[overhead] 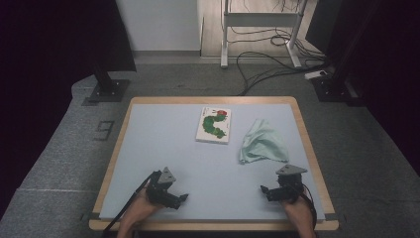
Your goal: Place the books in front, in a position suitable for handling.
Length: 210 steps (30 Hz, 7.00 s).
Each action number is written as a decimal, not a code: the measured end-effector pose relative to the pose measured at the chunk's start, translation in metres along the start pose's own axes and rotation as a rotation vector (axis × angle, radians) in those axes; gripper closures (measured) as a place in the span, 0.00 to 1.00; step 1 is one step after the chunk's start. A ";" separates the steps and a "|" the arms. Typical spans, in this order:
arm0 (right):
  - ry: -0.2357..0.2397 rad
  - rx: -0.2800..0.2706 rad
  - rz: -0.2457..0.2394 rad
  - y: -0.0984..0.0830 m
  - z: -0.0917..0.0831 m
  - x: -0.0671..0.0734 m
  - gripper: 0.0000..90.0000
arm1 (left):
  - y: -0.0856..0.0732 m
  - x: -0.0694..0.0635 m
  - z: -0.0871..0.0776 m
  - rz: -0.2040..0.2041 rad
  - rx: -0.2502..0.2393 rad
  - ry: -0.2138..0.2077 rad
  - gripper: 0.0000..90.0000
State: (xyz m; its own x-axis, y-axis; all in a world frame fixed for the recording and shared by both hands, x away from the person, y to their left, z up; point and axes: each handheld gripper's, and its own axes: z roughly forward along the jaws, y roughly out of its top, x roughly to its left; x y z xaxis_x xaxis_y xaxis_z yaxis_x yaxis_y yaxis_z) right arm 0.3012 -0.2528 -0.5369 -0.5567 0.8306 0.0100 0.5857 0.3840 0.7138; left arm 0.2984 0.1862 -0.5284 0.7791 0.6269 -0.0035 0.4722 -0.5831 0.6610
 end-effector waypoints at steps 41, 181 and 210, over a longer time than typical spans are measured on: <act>0.004 -0.027 -0.015 0.021 -0.005 -0.004 0.00 | -0.002 0.019 -0.001 -0.065 -0.003 0.055 0.00; 0.025 -0.010 -0.041 0.051 -0.069 -0.041 0.88 | -0.002 0.020 -0.001 -0.067 -0.003 0.052 0.00; 0.031 0.050 -0.003 0.013 -0.031 -0.036 0.58 | -0.002 0.020 -0.001 -0.067 -0.001 0.053 0.00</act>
State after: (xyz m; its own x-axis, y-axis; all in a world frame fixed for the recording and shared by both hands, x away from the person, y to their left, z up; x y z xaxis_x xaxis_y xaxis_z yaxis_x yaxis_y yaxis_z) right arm 0.3106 -0.2899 -0.5063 -0.5761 0.8168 0.0306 0.6125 0.4066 0.6779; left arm 0.3125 0.2000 -0.5290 0.7229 0.6909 -0.0083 0.5221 -0.5383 0.6616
